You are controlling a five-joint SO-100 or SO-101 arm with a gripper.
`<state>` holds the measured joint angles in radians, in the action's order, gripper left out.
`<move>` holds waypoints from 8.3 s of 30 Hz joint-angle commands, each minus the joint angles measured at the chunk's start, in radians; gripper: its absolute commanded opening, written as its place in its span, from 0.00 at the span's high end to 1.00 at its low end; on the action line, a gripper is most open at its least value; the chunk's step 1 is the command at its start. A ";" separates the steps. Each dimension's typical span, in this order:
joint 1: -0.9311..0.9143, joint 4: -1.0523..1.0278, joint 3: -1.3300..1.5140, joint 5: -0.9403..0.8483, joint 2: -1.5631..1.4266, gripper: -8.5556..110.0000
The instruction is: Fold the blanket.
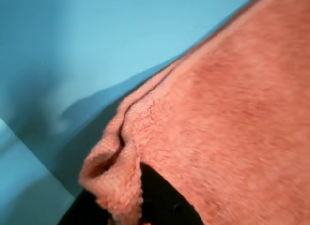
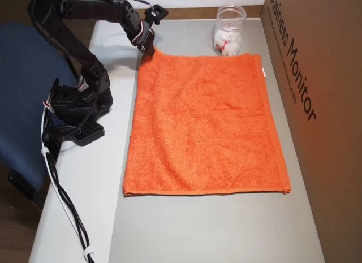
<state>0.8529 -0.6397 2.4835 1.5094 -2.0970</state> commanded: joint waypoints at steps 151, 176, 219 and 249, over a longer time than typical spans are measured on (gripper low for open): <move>-1.204 0.571 -1.838 0.009 1.620 0.75; -1.307 0.563 -1.201 0.127 0.951 0.75; -1.405 -0.051 -0.181 0.644 -0.348 0.75; -1.672 -0.285 0.103 1.117 -0.437 0.74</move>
<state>-0.8099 -0.9925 2.5725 2.6093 -2.5203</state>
